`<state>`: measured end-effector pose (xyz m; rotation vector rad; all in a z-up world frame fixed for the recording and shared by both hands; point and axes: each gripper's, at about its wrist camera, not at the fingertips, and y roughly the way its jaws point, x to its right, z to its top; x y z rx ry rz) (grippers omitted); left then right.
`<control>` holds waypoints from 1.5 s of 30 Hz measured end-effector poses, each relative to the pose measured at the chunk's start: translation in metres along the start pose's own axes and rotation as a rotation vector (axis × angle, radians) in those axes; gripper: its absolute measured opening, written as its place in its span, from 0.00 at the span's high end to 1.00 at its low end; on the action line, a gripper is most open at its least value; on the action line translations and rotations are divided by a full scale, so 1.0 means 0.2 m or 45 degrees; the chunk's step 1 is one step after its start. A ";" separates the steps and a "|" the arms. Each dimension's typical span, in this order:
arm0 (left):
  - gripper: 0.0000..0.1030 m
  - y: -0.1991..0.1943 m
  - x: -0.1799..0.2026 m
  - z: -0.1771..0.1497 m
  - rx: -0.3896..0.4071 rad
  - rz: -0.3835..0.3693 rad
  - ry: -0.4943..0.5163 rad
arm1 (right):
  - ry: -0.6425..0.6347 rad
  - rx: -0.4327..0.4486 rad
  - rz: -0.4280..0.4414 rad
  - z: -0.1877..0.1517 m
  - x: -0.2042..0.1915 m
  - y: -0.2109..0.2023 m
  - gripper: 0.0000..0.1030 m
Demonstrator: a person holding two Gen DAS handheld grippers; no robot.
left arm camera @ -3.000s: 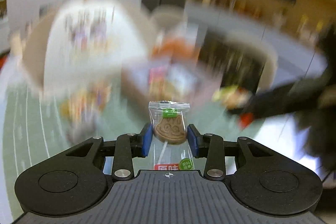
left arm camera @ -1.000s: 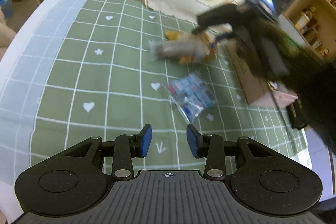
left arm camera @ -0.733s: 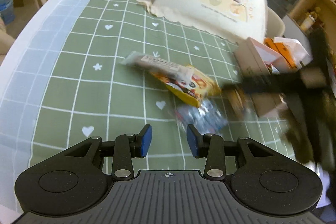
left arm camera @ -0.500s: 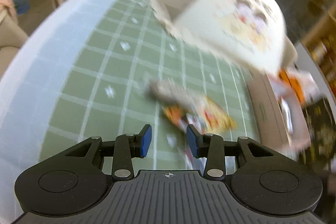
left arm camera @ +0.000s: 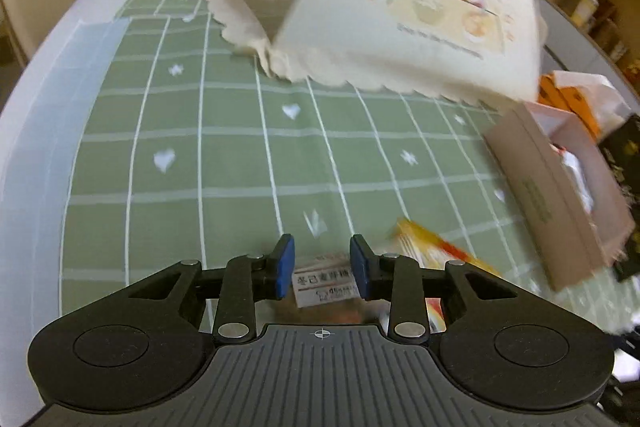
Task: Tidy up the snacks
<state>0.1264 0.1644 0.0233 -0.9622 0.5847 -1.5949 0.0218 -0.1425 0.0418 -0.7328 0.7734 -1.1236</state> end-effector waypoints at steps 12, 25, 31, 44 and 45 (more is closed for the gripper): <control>0.66 -0.27 0.05 -0.38 0.006 -0.059 -0.094 | -0.182 0.025 -0.142 0.16 -0.06 0.08 0.37; 0.66 -0.38 0.00 -0.34 0.193 0.034 -0.066 | -0.116 -0.041 -0.020 0.35 -0.04 0.22 0.35; 0.66 -0.22 0.05 -0.11 0.123 0.111 0.253 | -0.151 -0.018 -0.030 0.21 -0.15 0.07 0.32; 0.63 -0.01 0.19 -0.16 -0.012 0.064 0.480 | -0.205 -0.044 -0.155 -0.03 -0.09 -0.07 0.30; 0.61 -0.03 0.20 -0.20 -0.011 0.071 0.485 | -0.213 -0.037 -0.154 -0.04 -0.09 -0.06 0.30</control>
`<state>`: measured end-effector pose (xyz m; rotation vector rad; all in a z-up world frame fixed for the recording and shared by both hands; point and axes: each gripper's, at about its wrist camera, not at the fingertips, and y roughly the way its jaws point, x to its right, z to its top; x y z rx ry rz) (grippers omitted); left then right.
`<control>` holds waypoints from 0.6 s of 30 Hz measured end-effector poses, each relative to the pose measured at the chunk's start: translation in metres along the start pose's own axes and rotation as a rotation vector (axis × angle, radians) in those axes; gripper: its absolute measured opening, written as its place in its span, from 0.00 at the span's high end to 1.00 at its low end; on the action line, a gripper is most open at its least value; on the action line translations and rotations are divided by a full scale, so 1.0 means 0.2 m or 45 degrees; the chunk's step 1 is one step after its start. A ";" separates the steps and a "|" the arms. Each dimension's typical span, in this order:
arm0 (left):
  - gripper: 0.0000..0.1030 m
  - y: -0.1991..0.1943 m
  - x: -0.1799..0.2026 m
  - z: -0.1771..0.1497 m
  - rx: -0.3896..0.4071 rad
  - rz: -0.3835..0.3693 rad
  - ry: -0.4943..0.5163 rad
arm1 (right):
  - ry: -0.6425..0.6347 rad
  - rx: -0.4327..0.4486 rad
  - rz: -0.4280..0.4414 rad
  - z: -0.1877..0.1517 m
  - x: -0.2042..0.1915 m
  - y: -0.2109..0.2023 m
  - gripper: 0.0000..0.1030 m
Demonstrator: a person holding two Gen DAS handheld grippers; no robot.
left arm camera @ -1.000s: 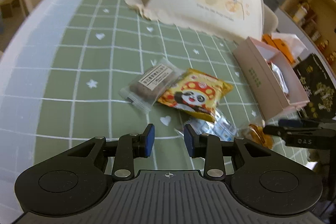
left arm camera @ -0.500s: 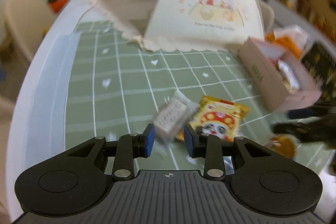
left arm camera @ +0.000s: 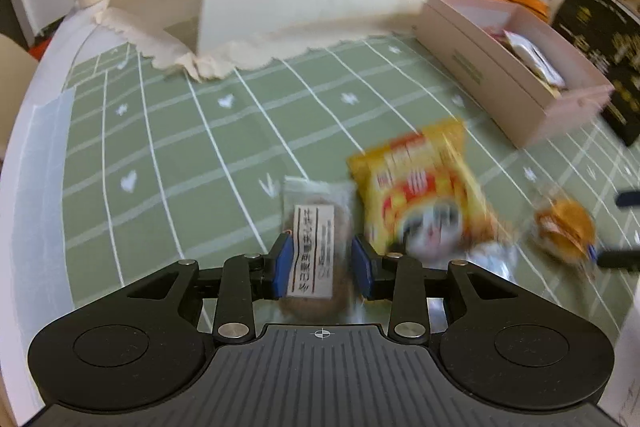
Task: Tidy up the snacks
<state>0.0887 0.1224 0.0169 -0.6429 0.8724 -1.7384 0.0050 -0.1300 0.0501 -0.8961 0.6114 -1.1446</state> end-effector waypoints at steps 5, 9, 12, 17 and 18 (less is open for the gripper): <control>0.55 -0.09 0.06 -0.13 -0.046 0.017 -0.059 | 0.126 0.018 0.066 -0.02 0.06 0.07 0.25; 0.54 -0.08 0.04 -0.10 -0.039 0.053 -0.135 | 0.224 0.023 0.123 -0.05 0.08 0.10 0.19; 0.54 -0.03 0.05 -0.04 -0.033 0.081 -0.164 | 0.220 0.041 0.105 -0.08 0.06 0.09 0.19; 0.55 0.03 0.04 0.05 -0.027 0.094 -0.231 | 0.200 0.028 0.100 -0.09 0.05 0.09 0.17; 0.55 0.04 0.04 0.05 -0.027 0.094 -0.238 | 0.182 0.029 0.095 -0.10 0.04 0.09 0.16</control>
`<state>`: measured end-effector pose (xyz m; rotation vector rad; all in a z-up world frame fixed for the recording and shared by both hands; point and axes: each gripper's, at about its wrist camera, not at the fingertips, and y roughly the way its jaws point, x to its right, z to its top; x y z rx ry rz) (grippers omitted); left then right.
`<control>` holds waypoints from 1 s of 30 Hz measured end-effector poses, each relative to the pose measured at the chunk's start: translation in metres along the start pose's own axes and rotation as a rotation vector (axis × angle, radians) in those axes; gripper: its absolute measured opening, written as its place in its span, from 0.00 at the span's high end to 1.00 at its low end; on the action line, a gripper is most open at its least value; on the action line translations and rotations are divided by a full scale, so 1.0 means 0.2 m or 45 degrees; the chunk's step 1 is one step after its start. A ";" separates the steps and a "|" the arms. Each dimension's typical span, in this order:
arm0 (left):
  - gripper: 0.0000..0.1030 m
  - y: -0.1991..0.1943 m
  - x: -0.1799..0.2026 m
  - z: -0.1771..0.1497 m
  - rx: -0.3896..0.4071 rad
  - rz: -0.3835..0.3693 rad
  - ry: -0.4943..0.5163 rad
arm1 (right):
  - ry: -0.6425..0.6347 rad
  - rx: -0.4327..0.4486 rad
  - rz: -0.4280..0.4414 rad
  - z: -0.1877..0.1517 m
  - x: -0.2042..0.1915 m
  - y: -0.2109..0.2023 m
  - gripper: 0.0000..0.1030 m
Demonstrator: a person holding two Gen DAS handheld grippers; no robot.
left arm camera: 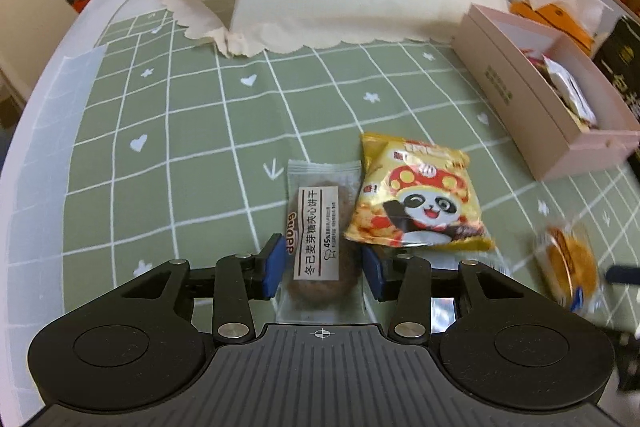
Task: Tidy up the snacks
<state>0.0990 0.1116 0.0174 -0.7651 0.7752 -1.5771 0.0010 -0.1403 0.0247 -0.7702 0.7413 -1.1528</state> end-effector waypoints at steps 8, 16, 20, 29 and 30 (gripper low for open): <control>0.58 -0.07 -0.01 -0.10 -0.007 -0.067 -0.045 | -0.043 -0.015 -0.088 0.00 -0.09 0.03 0.05; 0.59 -0.28 0.01 -0.39 -0.034 -0.147 -0.083 | 0.031 -0.044 -0.055 0.09 -0.11 0.03 0.06; 0.59 -0.35 0.04 -0.49 -0.065 -0.129 -0.126 | 0.013 -0.013 -0.081 0.16 -0.15 0.06 0.06; 0.55 -0.36 0.07 -0.49 -0.085 -0.119 -0.139 | 0.089 -0.021 -0.115 0.29 -0.16 0.17 0.08; 0.55 -0.36 0.06 -0.49 -0.087 -0.124 -0.148 | 0.095 -0.039 -0.126 0.28 -0.15 0.18 0.09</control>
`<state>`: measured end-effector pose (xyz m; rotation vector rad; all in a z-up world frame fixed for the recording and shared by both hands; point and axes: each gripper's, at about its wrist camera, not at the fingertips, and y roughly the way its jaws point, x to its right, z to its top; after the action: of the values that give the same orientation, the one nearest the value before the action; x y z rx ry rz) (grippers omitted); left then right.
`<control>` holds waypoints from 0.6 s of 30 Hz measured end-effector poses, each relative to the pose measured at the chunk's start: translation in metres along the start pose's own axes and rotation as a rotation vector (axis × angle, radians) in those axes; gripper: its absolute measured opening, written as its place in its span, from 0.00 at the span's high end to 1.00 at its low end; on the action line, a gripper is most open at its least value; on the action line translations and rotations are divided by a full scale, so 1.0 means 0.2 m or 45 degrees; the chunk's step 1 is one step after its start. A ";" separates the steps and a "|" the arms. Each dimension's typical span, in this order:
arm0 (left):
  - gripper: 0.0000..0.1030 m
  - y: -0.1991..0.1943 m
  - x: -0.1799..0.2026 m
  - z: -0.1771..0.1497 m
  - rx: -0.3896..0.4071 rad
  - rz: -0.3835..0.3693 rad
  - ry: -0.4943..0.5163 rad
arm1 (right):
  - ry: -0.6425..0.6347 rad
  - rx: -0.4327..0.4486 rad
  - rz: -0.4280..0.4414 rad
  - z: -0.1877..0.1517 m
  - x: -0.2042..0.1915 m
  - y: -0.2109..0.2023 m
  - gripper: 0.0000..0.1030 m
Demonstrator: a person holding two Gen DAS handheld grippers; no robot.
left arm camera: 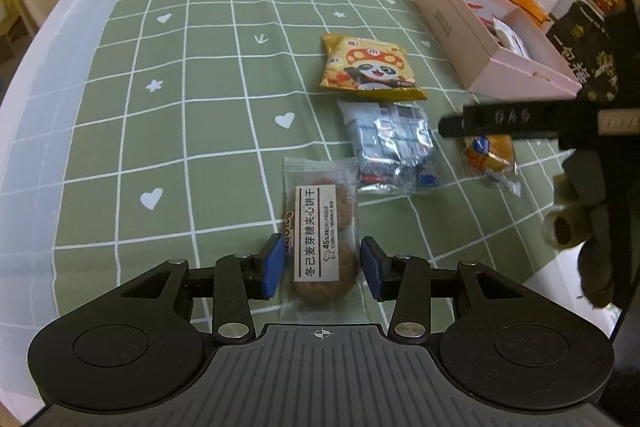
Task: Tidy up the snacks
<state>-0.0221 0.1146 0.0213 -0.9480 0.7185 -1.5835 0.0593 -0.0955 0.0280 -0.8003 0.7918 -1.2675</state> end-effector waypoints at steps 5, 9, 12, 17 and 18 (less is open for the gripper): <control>0.55 0.03 0.01 0.04 0.016 0.000 0.003 | -0.013 0.011 -0.030 -0.08 0.08 -0.03 0.11; 0.54 0.05 0.04 0.06 0.047 0.012 0.014 | -0.028 0.014 -0.058 -0.16 0.16 -0.08 0.11; 0.52 0.06 0.05 0.07 0.058 0.017 0.026 | -0.013 0.016 -0.062 -0.20 0.23 -0.11 0.10; 0.52 0.06 0.06 0.06 0.053 0.019 0.034 | -0.043 0.020 -0.057 -0.19 0.23 -0.11 0.09; 0.52 0.06 0.06 0.06 0.045 0.011 0.028 | -0.061 0.024 -0.055 -0.17 0.21 -0.09 0.09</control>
<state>-0.0074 0.1016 0.0198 -0.9016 0.7065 -1.5960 0.0255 -0.1421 0.0240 -0.8336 0.7268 -1.2875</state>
